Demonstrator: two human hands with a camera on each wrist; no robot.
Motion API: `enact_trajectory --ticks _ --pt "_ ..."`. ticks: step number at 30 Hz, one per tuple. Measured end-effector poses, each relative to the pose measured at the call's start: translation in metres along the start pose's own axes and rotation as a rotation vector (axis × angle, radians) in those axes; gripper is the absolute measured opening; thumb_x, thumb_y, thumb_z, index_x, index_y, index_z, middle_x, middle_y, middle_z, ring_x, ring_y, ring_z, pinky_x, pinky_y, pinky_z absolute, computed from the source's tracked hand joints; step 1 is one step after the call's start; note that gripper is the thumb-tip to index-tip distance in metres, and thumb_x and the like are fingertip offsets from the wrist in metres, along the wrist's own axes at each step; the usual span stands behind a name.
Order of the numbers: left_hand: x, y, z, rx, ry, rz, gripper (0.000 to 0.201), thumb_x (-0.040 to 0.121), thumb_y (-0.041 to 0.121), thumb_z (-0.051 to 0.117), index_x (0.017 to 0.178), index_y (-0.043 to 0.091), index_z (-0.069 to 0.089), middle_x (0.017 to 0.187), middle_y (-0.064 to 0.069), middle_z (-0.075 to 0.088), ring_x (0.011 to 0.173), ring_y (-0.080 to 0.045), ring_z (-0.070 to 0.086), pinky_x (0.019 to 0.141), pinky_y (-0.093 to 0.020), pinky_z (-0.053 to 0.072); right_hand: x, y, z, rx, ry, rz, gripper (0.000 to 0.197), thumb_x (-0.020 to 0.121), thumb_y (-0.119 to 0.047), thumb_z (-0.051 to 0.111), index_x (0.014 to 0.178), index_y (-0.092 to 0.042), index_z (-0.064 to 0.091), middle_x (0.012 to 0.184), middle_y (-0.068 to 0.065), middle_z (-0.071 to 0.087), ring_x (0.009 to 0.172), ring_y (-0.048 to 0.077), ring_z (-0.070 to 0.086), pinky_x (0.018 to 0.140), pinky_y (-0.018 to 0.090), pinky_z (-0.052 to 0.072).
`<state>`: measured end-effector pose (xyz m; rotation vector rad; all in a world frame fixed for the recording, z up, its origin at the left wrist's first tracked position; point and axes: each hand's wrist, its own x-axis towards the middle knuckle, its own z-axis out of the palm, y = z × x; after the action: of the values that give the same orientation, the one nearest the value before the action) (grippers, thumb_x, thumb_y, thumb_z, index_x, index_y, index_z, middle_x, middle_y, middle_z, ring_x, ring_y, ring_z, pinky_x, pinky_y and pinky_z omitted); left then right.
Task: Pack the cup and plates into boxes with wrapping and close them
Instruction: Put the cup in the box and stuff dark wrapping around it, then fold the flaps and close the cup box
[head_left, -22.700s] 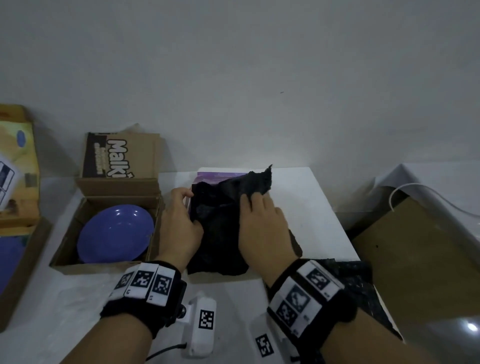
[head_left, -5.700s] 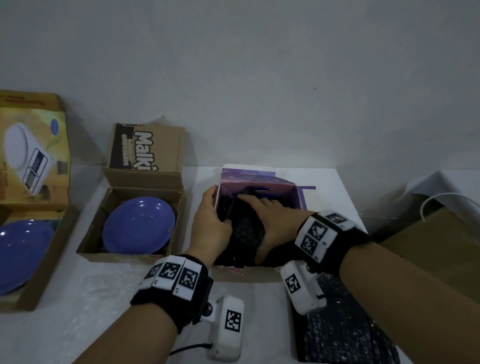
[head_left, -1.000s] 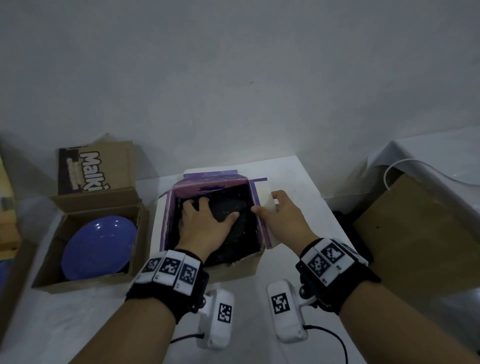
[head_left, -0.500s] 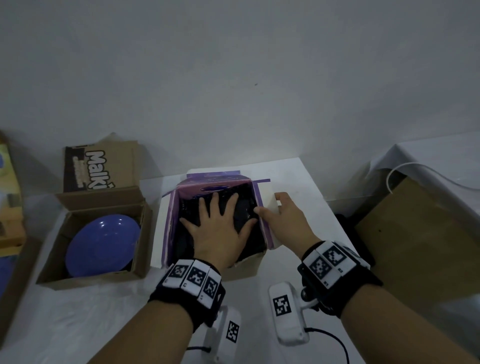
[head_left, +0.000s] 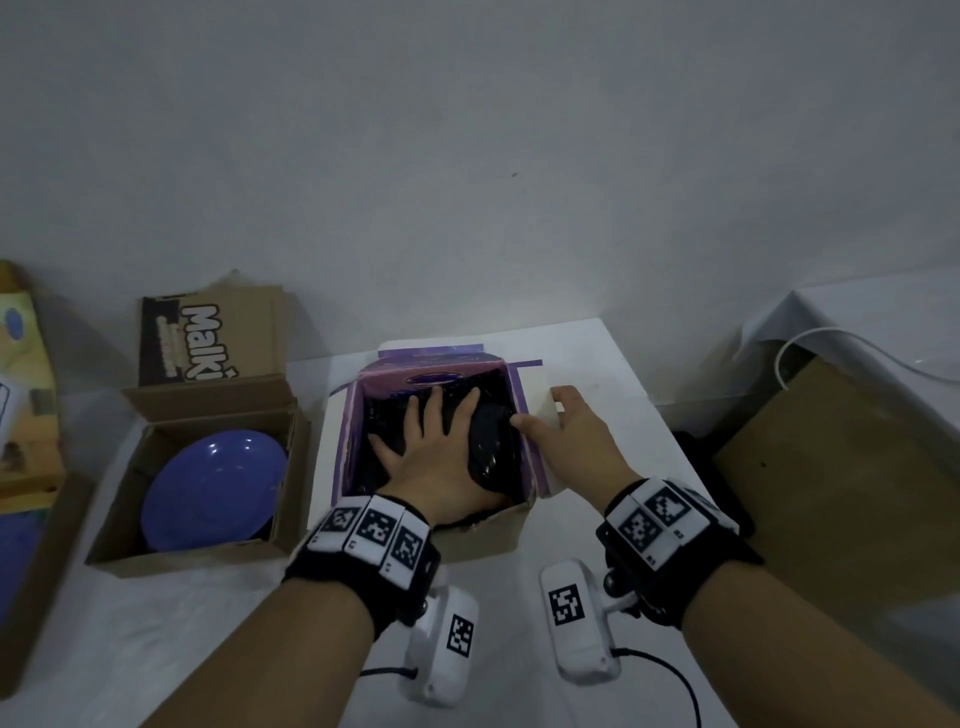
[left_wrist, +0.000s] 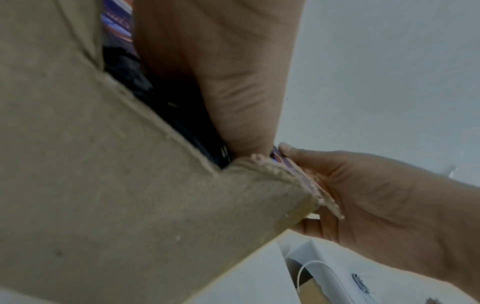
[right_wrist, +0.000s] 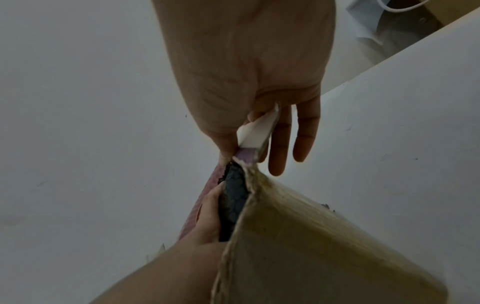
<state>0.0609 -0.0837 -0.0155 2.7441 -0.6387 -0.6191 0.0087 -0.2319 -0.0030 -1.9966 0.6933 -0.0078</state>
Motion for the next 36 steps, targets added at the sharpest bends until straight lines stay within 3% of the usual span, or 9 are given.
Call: enact_trajectory --ticks 8,11,13,17,22,28,30,33,36 --pt "-0.011 -0.018 -0.004 -0.133 0.119 0.096 0.115 0.063 0.076 0.061 0.148 0.038 -0.006 0.159 0.005 -0.006 0.146 -0.02 -0.008 0.116 -0.057 0.003 -0.006 -0.005 -0.005 -0.016 0.012 -0.035 0.05 0.085 -0.042 0.064 0.125 -0.021 0.044 0.107 0.004 0.065 0.095 0.023 0.063 0.085 0.039 0.053" --pt "-0.018 -0.046 -0.023 -0.367 0.522 0.178 0.076 0.079 0.063 0.049 0.142 0.023 0.035 0.144 -0.006 0.04 0.135 -0.027 0.033 0.111 -0.043 0.03 -0.008 -0.015 -0.012 -0.006 0.017 -0.099 0.028 0.092 -0.035 0.055 0.116 -0.021 0.052 0.098 0.002 0.067 0.089 0.02 0.063 0.08 0.035 0.051" --pt "-0.02 -0.066 -0.034 -0.281 0.705 0.043 0.06 0.086 0.051 0.047 0.136 0.017 0.043 0.136 -0.009 0.047 0.126 -0.032 0.04 0.104 -0.042 0.034 -0.009 -0.021 -0.012 -0.007 0.029 -0.136 0.023 0.093 -0.035 0.052 0.112 -0.023 0.058 0.092 0.001 0.068 0.086 0.019 0.064 0.08 0.035 0.051" --pt "-0.024 -0.089 -0.048 -0.556 0.287 -0.357 0.063 0.094 0.053 0.041 0.14 0.01 0.036 0.142 -0.016 0.044 0.129 -0.034 0.04 0.099 -0.037 0.033 -0.015 -0.029 0.001 0.022 0.018 -0.151 0.033 0.091 -0.05 0.048 0.106 -0.025 0.062 0.097 -0.002 0.067 0.092 0.017 0.062 0.083 0.039 0.053" --pt "-0.032 -0.093 -0.063 -0.518 0.493 -0.266 0.037 0.101 0.035 0.033 0.106 0.009 0.058 0.115 -0.017 0.06 0.106 -0.034 0.053 0.082 -0.035 0.036 -0.01 -0.024 0.011 -0.114 0.085 -0.208 0.017 0.095 -0.03 0.05 0.108 -0.029 0.062 0.103 -0.003 0.062 0.092 0.016 0.058 0.074 0.028 0.045" --pt "-0.026 -0.085 -0.065 -0.997 0.268 -0.164 0.027 0.097 0.032 0.049 0.115 0.018 0.062 0.115 -0.004 0.061 0.1 -0.028 0.06 0.051 -0.026 0.051 -0.002 -0.025 0.01 -0.038 0.08 -0.136 0.032 0.086 -0.018 0.063 0.116 -0.026 0.055 0.087 -0.006 0.06 0.075 0.005 0.056 0.058 0.02 0.045" --pt "-0.015 -0.089 -0.058 -0.974 0.239 -0.16 0.037 0.094 0.027 0.055 0.13 0.02 0.052 0.123 0.002 0.054 0.108 -0.022 0.055 0.058 -0.029 0.052 0.002 -0.028 0.009 -0.021 0.042 -0.102 0.037 0.086 -0.014 0.064 0.12 -0.025 0.053 0.085 -0.005 0.059 0.076 0.008 0.058 0.061 0.023 0.048" --pt "0.002 -0.098 -0.049 -0.868 0.206 -0.102 0.053 0.089 0.026 0.058 0.138 0.017 0.044 0.136 -0.002 0.052 0.121 -0.022 0.051 0.096 -0.046 0.048 0.007 -0.029 0.008 -0.011 0.0 -0.063 0.043 0.085 -0.011 0.064 0.126 -0.02 0.053 0.09 -0.001 0.059 0.086 0.017 0.061 0.078 0.037 0.056" --pt "0.01 -0.094 -0.053 -0.932 0.153 -0.023 0.049 0.092 0.001 0.046 0.137 0.02 0.046 0.129 -0.002 0.057 0.117 -0.019 0.053 0.097 -0.04 0.047 0.009 -0.028 0.008 0.002 -0.018 -0.057 0.044 0.085 -0.011 0.063 0.127 -0.02 0.054 0.095 0.003 0.061 0.089 0.02 0.062 0.081 0.042 0.057"
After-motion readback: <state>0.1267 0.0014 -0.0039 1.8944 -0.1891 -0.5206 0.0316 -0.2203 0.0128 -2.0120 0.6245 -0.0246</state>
